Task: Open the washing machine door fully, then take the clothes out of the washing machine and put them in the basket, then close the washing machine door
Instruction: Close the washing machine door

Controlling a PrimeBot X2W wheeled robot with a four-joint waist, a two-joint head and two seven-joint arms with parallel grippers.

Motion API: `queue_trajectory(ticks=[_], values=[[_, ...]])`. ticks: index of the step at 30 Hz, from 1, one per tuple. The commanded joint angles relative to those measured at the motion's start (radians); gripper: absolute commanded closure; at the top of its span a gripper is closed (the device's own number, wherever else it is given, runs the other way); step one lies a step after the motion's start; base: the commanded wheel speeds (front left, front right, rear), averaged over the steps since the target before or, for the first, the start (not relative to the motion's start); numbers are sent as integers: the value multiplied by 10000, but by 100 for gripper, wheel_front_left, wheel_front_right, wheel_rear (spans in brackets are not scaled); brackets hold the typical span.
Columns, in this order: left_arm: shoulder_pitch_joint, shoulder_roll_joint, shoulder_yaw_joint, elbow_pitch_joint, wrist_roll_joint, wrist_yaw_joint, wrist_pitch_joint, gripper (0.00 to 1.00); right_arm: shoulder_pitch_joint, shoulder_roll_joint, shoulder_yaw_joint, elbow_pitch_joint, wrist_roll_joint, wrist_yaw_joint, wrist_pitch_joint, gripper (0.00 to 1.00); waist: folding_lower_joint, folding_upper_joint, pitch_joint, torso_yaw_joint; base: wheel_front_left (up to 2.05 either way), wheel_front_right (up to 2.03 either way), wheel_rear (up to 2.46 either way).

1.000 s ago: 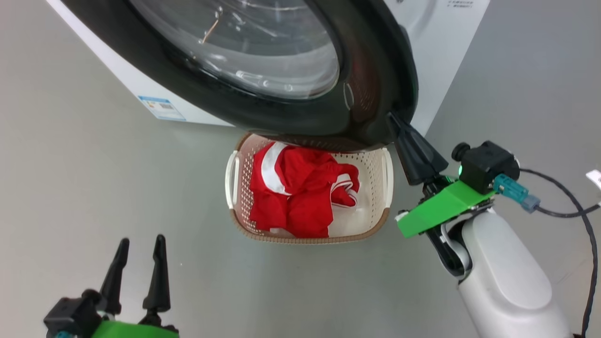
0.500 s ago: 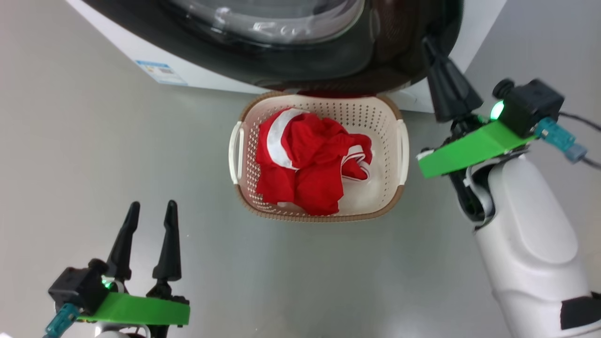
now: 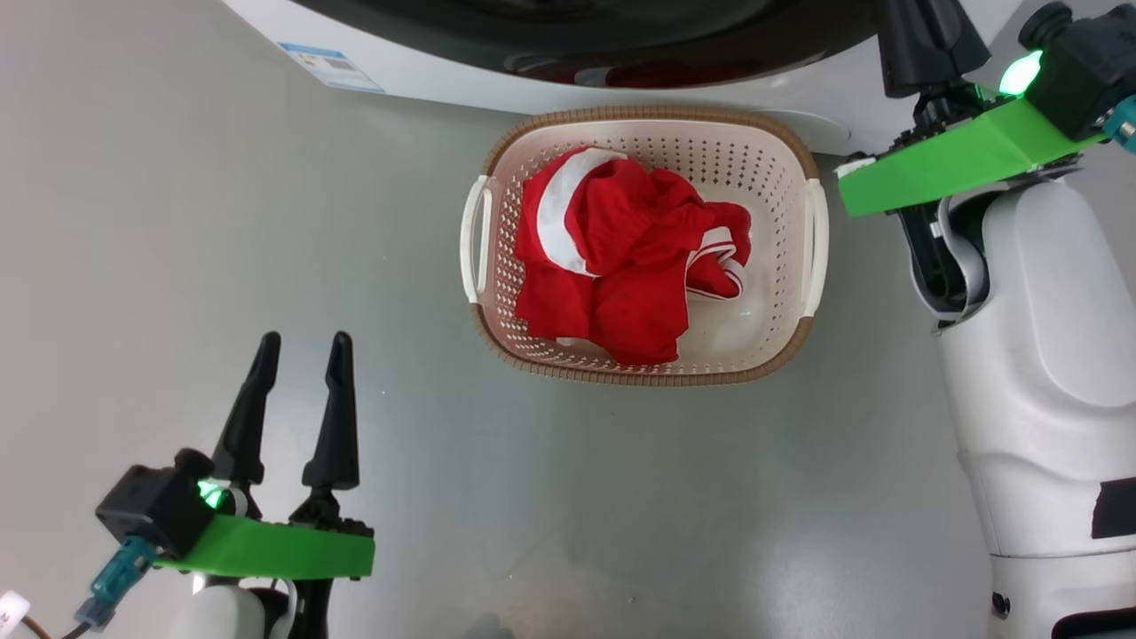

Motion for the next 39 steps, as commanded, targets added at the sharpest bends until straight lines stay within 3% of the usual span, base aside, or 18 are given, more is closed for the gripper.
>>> queue_trajectory(ticks=[1, 9, 10, 13, 14, 15, 39], values=[[-88, 262, 332, -236, -16, -29, -80, 0, -382, 151, -74, -268, -5, -48, -48, 100, 0, -1, 13, 6, 0, 0, 0], [-39, 389, 354, -106, 27, -29, -80, 0, 195, 201, 299, -247, -24, -48, -48, 100, 0, -1, -336, -184, 0, 0, 0], [-17, 421, 337, -89, 29, -29, -80, 0, 344, 201, 338, -217, -17, -48, -48, 96, 0, -1, -425, -226, 0, 0, 0], [73, 534, 309, 13, 28, -29, -80, 0, 886, 201, 448, -221, 31, -48, -48, 56, 0, -1, -728, -355, 0, 0, 0], [105, 590, 304, 53, 24, -29, -80, 0, 1092, 188, 473, -219, 53, -48, -48, 22, 0, -1, -842, -401, 0, 0, 0], [148, 645, 315, 100, 19, -29, -80, 0, 1314, 178, 498, -212, 76, -48, -48, 0, 0, -1, -967, -456, 0, 0, 0], [1970, 1275, 1229, 670, 34, -29, -80, 0, 5899, 8, 958, -180, 789, -48, -48, 0, 0, -1, -3761, -2243, 0, 0, 0]])
